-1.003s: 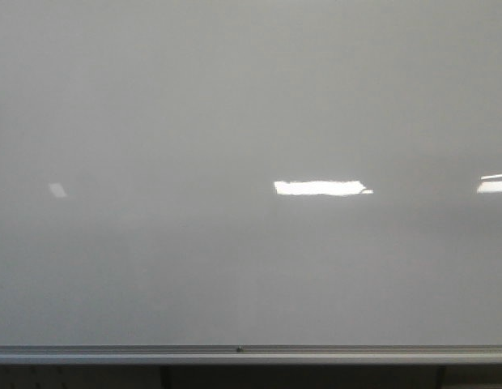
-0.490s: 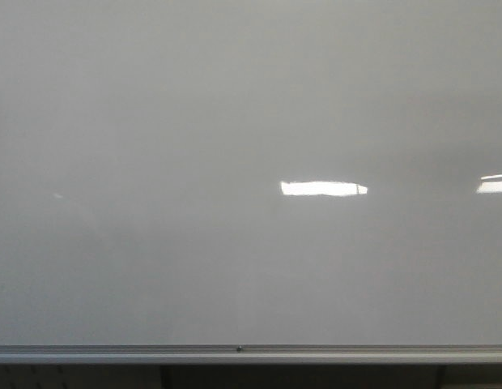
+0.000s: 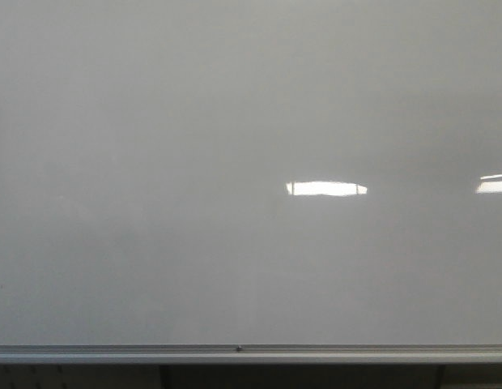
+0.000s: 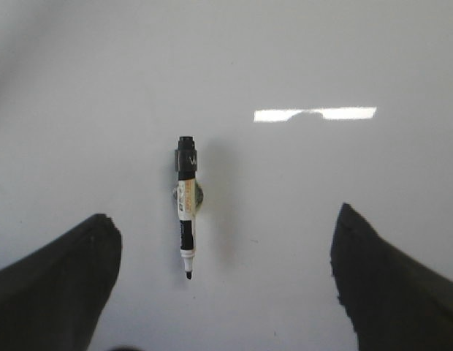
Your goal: Write number 1 on whiteboard
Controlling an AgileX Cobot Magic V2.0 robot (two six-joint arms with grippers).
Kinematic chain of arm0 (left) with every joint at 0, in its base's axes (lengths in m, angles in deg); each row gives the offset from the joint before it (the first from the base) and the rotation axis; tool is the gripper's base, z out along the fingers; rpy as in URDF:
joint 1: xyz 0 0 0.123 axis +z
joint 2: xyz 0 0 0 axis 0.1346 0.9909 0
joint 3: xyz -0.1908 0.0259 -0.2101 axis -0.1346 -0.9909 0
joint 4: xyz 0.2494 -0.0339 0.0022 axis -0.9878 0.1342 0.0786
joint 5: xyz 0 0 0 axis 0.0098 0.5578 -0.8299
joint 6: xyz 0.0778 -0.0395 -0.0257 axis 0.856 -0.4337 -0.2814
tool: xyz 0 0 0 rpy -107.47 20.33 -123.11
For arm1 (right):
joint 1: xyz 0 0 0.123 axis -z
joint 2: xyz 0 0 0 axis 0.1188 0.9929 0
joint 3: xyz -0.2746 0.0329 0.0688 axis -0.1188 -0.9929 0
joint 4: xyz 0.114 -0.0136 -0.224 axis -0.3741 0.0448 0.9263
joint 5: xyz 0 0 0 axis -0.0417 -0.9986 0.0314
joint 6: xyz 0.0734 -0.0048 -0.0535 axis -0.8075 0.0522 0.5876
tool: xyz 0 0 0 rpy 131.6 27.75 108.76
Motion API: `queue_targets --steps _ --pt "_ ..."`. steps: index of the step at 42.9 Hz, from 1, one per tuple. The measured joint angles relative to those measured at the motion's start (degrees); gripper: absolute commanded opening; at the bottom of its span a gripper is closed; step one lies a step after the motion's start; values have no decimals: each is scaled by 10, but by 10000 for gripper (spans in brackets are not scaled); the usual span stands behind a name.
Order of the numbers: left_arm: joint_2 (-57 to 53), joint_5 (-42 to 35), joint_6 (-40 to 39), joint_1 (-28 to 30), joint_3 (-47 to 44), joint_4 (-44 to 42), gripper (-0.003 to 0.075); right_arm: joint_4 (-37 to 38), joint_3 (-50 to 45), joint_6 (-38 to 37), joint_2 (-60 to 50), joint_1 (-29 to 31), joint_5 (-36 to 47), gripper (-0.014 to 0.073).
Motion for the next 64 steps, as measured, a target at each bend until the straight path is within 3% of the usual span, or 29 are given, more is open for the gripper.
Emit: queue_targets --steps 11,20,30,39,64 --pt "170 7 -1 6 40 -18 585 0 0 0 0 0 0 440" --pt "327 -4 -1 61 115 -22 586 0 0 0 0 0 0 440" --pt "462 -95 -1 72 132 -31 585 0 0 0 0 0 0 440" --pt "530 -202 0 72 134 -79 585 0 0 0 0 0 0 440" --pt "671 -309 1 72 134 -45 585 0 0 0 0 0 -1 440"
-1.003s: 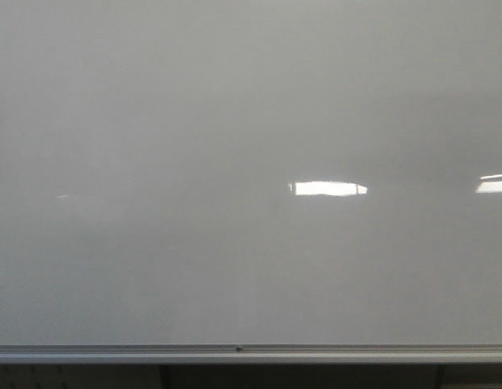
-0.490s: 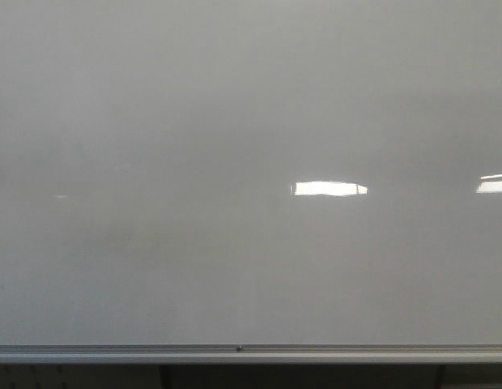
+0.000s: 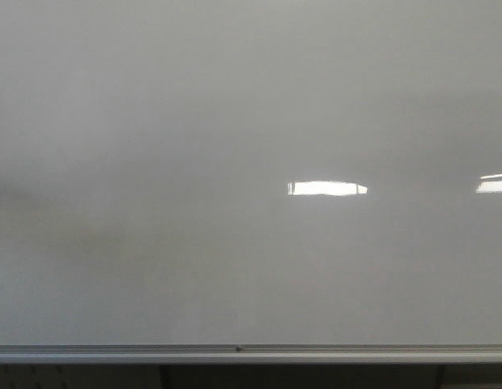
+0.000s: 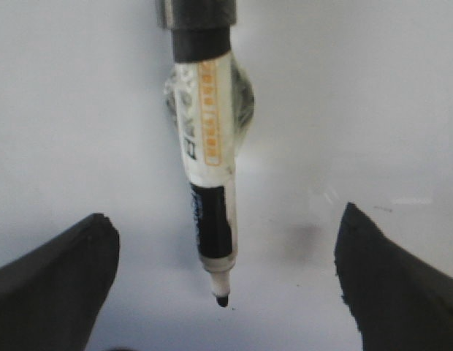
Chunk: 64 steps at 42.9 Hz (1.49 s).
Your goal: Write number 1 on whiteboard
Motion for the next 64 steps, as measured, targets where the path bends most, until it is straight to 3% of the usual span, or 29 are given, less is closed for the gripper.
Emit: queue_targets --steps 20,31,41,49,53,64 --pt "47 -43 0 0 2 4 569 0 0 0 0 0 -2 440" --pt "64 -59 0 0 3 4 395 0 0 0 0 0 -2 440" --pt "68 -62 0 0 3 4 170 0 0 0 0 0 -3 440" --pt "68 -71 0 0 3 8 36 0 0 0 0 0 -3 440" --pt "68 -72 0 0 3 10 -15 0 0 0 0 0 -3 440" --pt "68 -73 0 0 3 10 -20 0 0 0 0 0 -3 440"
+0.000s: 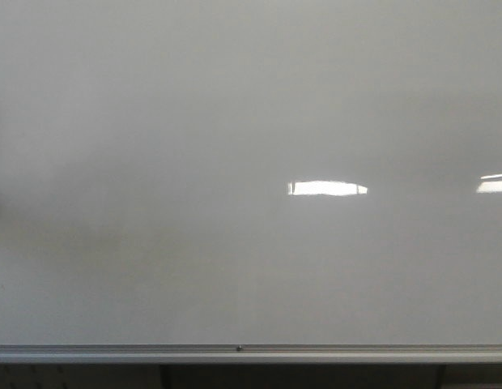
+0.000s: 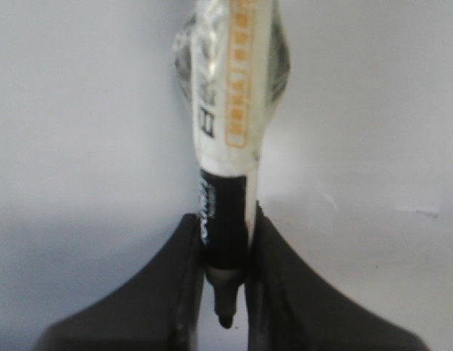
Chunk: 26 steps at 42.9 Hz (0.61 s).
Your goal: Write number 1 on whiteboard
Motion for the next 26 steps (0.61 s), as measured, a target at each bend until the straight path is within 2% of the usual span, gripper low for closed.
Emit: queue_targets --steps 11,19,26 --pt "-36 42 0 0 0 -3 -20 0 0 0 0 0 0 440" --pt "-119 114 -17 0 0 -5 -20 0 0 0 0 0 0 440" --pt "-202 212 -38 -19 3 -5 -19 0 0 0 0 0 0 440"
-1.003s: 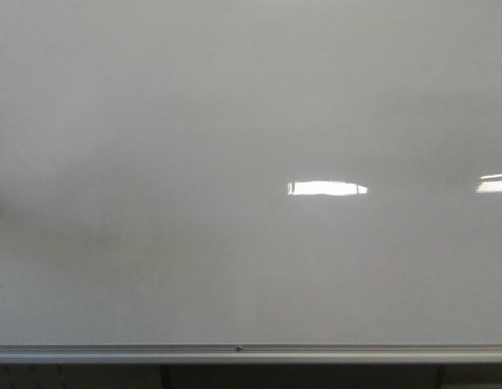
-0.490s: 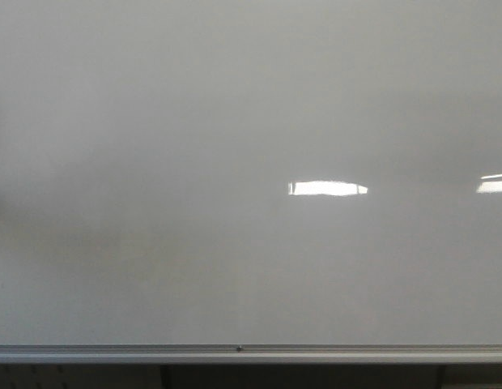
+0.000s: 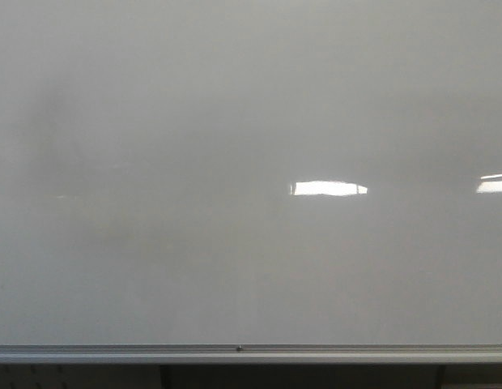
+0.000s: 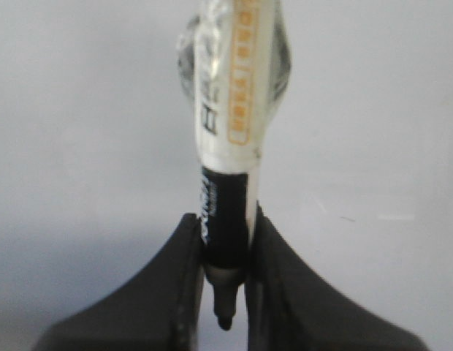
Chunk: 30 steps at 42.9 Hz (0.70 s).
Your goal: Write number 1 on whiteboard
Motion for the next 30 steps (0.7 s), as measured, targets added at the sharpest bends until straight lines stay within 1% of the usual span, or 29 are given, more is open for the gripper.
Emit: queue_targets --steps 2,6,12,15,18,21,23,26,30 --pt "-21 26 -3 -13 6 0 -17 0 0 0 1 0 0 440" --pt "-56 102 -4 -57 28 0 -17 -1 0 0 9 0 -4 440" --pt "-74 219 -4 -144 73 0 -17 -16 2 0 37 -1 -21 440" --pt "-74 259 0 -189 88 3 -17 -26 14 0 57 -6 -38 440" --pt "-74 290 23 -227 100 21 -17 -33 29 0 79 -13 -61 440" --pt "-74 316 72 -259 111 64 -17 -36 47 0 104 -21 -84 440" --pt "-74 335 112 -277 117 112 -17 -36 64 0 125 -28 -98 440" --pt "-74 371 197 -290 128 196 -17 -37 89 0 154 -42 -121 440" --pt "-74 431 323 -291 139 309 -17 -37 120 7 192 -61 -152 440"
